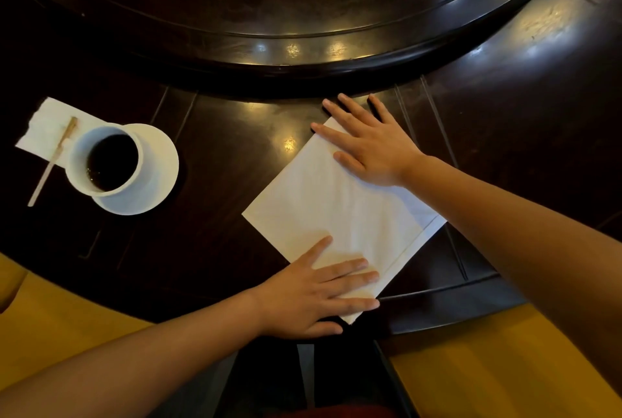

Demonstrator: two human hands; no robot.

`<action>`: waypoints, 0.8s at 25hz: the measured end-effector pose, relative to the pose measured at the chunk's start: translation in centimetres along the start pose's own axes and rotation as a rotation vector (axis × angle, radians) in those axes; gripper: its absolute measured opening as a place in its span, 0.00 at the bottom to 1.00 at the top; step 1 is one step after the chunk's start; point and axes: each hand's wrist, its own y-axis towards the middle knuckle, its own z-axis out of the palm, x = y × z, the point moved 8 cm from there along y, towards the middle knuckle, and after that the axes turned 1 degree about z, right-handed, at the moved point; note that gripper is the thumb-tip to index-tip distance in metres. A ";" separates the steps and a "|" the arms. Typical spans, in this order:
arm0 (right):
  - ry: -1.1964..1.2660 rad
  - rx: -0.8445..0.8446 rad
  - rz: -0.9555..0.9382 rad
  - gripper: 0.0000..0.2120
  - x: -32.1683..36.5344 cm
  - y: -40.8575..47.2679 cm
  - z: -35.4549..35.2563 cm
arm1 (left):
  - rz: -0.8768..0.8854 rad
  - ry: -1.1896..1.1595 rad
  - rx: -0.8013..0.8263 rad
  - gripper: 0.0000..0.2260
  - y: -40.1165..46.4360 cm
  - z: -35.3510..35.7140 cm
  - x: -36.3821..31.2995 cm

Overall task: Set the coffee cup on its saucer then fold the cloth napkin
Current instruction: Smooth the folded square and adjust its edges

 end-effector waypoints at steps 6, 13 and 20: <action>-0.012 -0.068 -0.013 0.32 2.4 -5.5 -2.0 | -0.181 -0.213 -0.068 0.35 -1.6 -1.4 2.2; 0.105 0.048 -0.228 0.29 8.2 -16.2 0.3 | -0.306 -0.139 -0.150 0.28 -1.2 -3.2 3.6; 0.052 -0.117 -0.303 0.19 9.0 -16.2 -0.4 | -0.208 -0.042 -0.224 0.15 0.0 -4.9 3.5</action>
